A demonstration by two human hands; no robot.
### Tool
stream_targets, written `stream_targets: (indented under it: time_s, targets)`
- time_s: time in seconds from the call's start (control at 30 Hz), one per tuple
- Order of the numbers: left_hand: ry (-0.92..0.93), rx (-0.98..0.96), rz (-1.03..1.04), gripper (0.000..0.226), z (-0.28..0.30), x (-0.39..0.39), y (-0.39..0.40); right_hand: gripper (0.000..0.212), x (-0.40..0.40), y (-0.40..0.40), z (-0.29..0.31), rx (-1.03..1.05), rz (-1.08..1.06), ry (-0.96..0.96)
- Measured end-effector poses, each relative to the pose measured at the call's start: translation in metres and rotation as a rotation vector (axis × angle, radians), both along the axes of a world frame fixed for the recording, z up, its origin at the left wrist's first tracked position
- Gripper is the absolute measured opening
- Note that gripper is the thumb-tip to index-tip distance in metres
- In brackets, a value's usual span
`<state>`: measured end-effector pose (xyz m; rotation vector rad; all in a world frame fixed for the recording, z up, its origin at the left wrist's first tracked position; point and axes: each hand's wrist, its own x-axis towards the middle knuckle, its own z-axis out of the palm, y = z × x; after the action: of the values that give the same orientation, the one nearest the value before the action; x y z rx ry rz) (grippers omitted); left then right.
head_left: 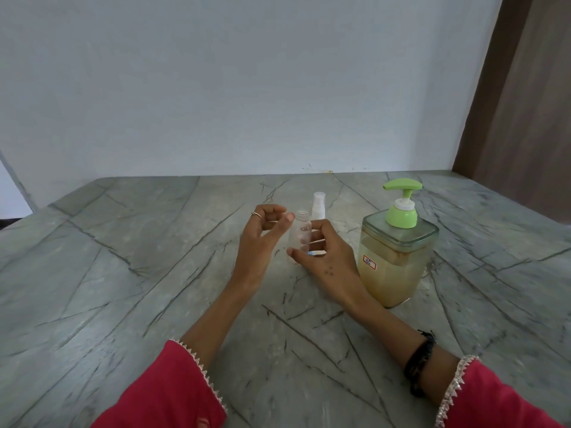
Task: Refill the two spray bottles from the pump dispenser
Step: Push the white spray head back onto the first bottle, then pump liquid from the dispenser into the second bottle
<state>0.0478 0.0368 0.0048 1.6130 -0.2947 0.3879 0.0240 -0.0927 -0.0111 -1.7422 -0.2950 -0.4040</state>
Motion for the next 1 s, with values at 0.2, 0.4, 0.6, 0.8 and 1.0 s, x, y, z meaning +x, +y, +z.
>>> stream_targets:
  time_s: [0.2,0.4,0.6,0.8,1.0]
  targets:
    - [0.011,0.169,-0.107,0.029,-0.005,-0.003,-0.008,0.033,-0.001,-0.004,0.002,0.004,-0.025,-0.011]
    - [0.023,0.1,-0.124,0.024,-0.006,-0.001,-0.005,0.043,-0.001,-0.007,0.003,-0.006,-0.045,0.0]
    - [0.019,0.058,-0.153,0.029,-0.007,0.001,-0.003,0.045,-0.003,-0.01,0.004,-0.044,-0.066,-0.03]
    - [-0.017,0.04,-0.172,0.027,-0.007,0.0,-0.002,0.036,-0.011,-0.015,0.002,-0.086,-0.055,-0.119]
    - [-0.045,0.092,-0.266,0.026,-0.006,-0.005,-0.005,0.024,-0.033,-0.026,0.007,-0.322,-0.088,-0.354]
